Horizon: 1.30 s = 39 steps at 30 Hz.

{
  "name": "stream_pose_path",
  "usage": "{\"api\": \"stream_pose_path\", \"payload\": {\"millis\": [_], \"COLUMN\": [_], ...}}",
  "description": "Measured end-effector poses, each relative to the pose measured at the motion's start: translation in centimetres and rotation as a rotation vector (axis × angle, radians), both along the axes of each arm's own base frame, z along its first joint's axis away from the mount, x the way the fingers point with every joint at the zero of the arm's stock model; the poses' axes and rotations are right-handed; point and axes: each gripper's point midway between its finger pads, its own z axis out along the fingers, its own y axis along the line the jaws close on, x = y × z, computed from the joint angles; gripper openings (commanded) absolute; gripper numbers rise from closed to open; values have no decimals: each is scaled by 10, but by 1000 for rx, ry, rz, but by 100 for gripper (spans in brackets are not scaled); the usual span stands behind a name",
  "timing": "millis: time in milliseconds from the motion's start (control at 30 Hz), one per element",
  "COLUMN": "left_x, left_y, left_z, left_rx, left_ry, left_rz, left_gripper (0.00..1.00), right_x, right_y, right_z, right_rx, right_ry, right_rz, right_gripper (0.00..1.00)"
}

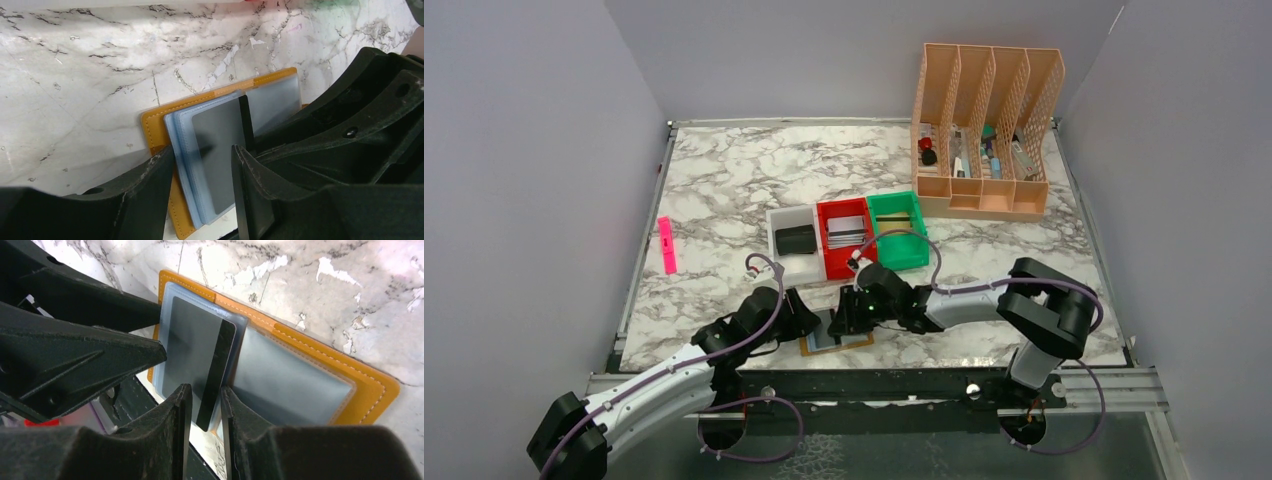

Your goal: Take the credit cards out of the card holder

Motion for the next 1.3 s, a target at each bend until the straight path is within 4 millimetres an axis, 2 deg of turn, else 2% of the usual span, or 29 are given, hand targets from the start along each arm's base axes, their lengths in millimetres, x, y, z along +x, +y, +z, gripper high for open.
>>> {"api": "stream_pose_path", "payload": {"millis": [333, 700, 1067, 1300], "left_x": [0, -1, 3, -6], "left_y": [0, 1, -20, -26], "left_z": [0, 3, 39, 21], "left_rx": [6, 12, -30, -5], "left_ry": [-2, 3, -44, 20], "left_rz": [-4, -7, -103, -159], "left_gripper": [47, 51, 54, 54], "right_x": [-9, -8, -4, -4], "right_y": [-2, -7, -12, -12], "right_z": [-5, -1, -3, -3], "right_rx": [54, 137, 137, 138], "right_ry": [63, 116, 135, 136], "right_rz": [-20, -53, -78, -79], "right_gripper": [2, 1, 1, 1]}}
